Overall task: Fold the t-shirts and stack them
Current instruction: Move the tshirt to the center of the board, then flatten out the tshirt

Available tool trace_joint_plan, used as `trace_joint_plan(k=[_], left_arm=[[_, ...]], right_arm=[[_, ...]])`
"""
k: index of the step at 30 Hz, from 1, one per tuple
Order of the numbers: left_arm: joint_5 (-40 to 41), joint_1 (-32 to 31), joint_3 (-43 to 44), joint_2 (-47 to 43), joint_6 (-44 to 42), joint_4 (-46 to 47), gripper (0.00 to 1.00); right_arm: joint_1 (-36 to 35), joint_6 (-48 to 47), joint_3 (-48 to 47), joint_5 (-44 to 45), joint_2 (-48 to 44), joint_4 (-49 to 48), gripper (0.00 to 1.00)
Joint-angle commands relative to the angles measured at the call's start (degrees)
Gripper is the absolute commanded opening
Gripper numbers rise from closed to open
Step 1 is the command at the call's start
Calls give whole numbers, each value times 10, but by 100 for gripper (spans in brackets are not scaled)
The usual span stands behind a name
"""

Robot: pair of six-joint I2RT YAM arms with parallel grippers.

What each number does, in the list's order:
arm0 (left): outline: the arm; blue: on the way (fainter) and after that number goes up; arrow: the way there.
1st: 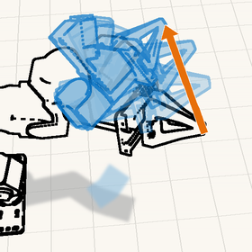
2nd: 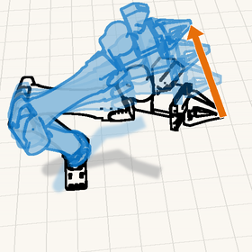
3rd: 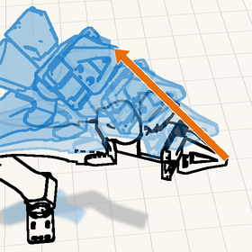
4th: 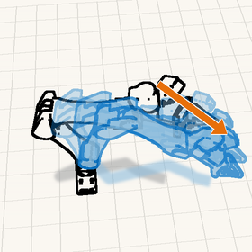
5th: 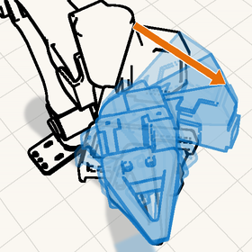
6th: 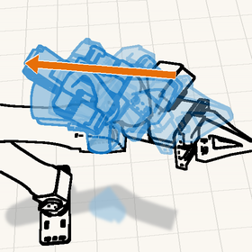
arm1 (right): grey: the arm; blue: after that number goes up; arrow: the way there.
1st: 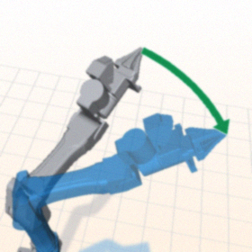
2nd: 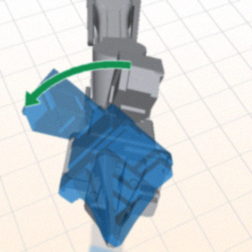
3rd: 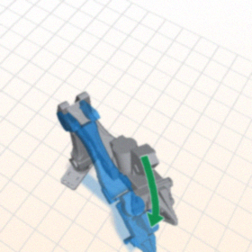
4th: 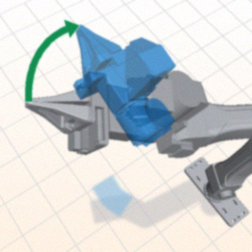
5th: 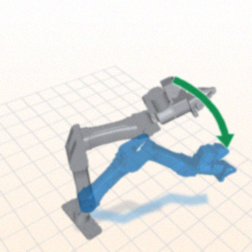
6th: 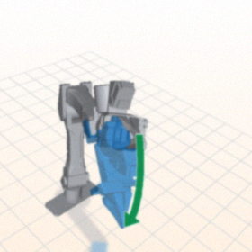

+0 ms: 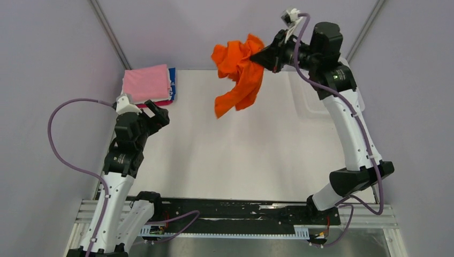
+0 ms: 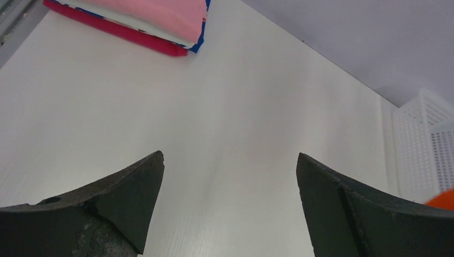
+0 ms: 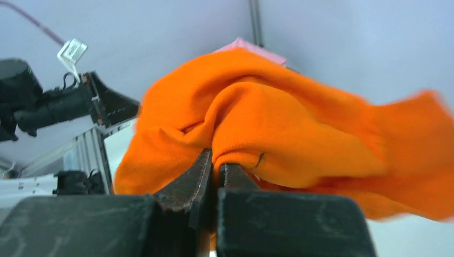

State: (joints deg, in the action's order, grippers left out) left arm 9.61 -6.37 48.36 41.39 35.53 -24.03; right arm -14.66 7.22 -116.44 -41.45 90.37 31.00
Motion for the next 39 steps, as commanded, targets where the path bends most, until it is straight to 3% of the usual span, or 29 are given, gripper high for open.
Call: trace_joint_plan(k=[1,6,7,9,10,11,13,15,20,24,32,39], left_arm=[[-9,0,6,-4,6,-16,100],[4,0,2,-1,18,-45,100],[3,0,0,2,19,-48,100],[-7,0,-1,15,23,-48,100],[-12,0,-1,28,25,-45,100],[-25,0,-2,36,26,-44,100],[-48,0,-3,65,32,-37,100],[-77,-1,-3,102,39,-29,100],[-170,-15,9,231,50,31,100],[-165,-70,51,342,36,57,100],[-146,-135,146,535,10,48,95],[-144,-166,180,620,7,50,84]], right_arm=[[-49,-67,67,9,-9,9,2],[-55,-69,254,171,-55,9,12],[-54,-67,292,227,-65,8,20],[-50,-50,358,345,-77,8,57],[-49,-31,380,399,-80,10,82],[-47,-10,398,466,-85,14,98],[-42,31,429,528,-101,26,100],[-40,68,469,533,-133,26,100],[-40,149,568,443,-215,23,100],[-54,203,636,341,-269,23,100],[-191,252,724,366,-309,11,100],[-315,270,720,466,-234,4,93]])
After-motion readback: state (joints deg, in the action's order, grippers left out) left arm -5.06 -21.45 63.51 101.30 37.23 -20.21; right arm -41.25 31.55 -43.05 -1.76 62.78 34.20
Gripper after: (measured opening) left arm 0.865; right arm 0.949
